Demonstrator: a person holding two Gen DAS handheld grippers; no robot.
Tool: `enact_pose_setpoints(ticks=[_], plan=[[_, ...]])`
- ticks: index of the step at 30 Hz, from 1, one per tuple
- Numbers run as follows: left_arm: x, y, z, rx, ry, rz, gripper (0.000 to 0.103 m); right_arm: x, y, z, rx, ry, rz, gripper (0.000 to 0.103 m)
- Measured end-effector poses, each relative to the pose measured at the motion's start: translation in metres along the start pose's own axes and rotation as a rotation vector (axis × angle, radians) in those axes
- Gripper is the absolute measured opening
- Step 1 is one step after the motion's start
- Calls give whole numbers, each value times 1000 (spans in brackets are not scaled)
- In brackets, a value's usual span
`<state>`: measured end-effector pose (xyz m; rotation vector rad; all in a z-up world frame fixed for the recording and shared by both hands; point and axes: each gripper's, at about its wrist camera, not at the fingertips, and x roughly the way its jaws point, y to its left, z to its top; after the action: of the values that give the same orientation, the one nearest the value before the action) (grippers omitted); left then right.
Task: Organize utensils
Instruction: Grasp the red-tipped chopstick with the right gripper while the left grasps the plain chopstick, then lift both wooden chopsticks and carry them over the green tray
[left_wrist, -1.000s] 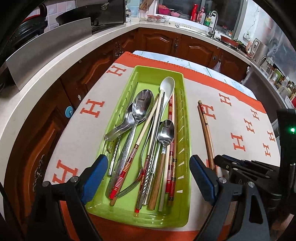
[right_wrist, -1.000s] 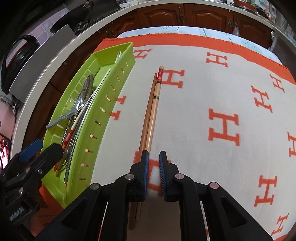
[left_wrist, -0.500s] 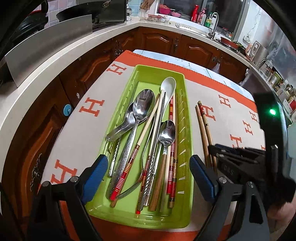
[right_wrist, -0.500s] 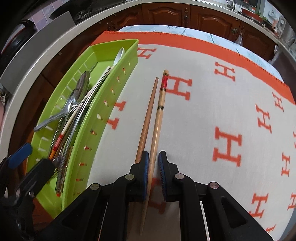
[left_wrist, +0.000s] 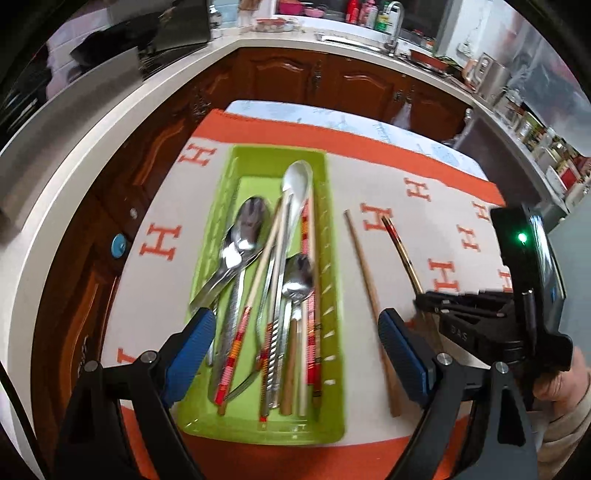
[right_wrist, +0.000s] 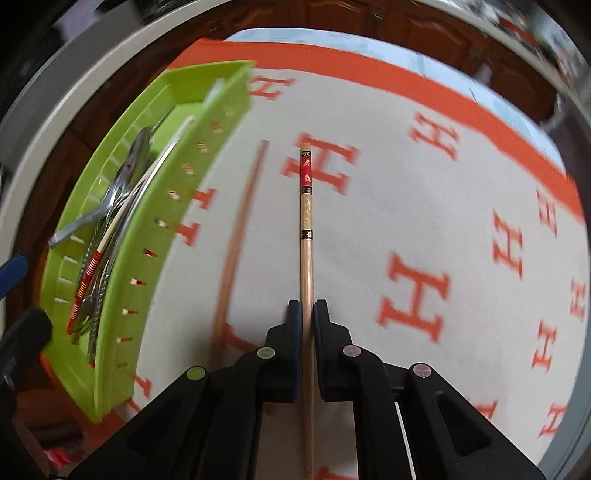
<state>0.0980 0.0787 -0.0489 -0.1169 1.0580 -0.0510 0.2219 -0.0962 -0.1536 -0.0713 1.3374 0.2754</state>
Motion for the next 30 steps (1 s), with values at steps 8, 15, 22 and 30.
enact_pose_setpoints(ticks=[8,15,22,30], plan=[[14,-53,24,51,142,-157,72,-21,-73,-40,289,-61,199,6],[68,-79,16,31,321,-121,45,-52,-101,-71,363,-146,278,6],[113,-76,4,-20,424,-13,26,-50,-116,-87,399,-148,342,6],[120,-90,7,10,424,51,26,-42,-124,-93,408,-152,373,6]])
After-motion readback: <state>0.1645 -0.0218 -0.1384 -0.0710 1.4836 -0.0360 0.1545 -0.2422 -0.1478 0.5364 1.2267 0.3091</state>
